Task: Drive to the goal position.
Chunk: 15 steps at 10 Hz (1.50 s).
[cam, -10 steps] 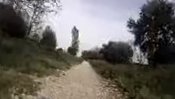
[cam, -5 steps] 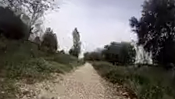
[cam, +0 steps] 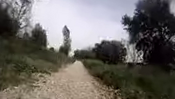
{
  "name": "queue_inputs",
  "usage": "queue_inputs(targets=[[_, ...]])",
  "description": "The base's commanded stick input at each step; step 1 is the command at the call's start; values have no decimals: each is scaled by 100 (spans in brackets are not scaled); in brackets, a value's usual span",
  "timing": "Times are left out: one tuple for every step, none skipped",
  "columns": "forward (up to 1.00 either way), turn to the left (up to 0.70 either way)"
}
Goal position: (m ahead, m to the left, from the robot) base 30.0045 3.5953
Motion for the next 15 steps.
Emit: queue_inputs(targets=[[85,0],[85,0],[85,0],[85,0],[85,0],[85,0],[85,0],[85,0],[85,0],[85,0],[85,0],[85,0],[85,0],[85,0],[85,0]])
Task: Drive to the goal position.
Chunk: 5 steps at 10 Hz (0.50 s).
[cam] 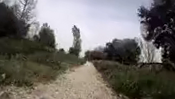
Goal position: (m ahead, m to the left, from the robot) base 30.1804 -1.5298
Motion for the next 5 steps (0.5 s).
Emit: queue_inputs(targets=[[85,0],[85,0],[85,0],[85,0],[85,0]])
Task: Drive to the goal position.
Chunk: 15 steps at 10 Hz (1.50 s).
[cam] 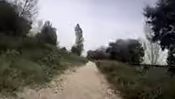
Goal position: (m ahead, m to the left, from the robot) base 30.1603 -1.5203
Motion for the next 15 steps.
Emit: queue_inputs(targets=[[85,-16],[85,-31],[85,-25],[85,-10],[85,0],[85,0],[85,-24],[85,-33],[85,-16],[85,0],[85,0],[85,-6],[85,-18],[85,-32],[85,-2]])
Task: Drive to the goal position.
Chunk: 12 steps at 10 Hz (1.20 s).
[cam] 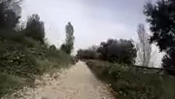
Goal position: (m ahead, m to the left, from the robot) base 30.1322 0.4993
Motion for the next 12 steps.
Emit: queue_inputs(targets=[[85,0],[85,0],[85,0],[85,0],[85,0],[85,0],[85,0],[85,0],[85,0],[85,0],[85,0],[85,0]])
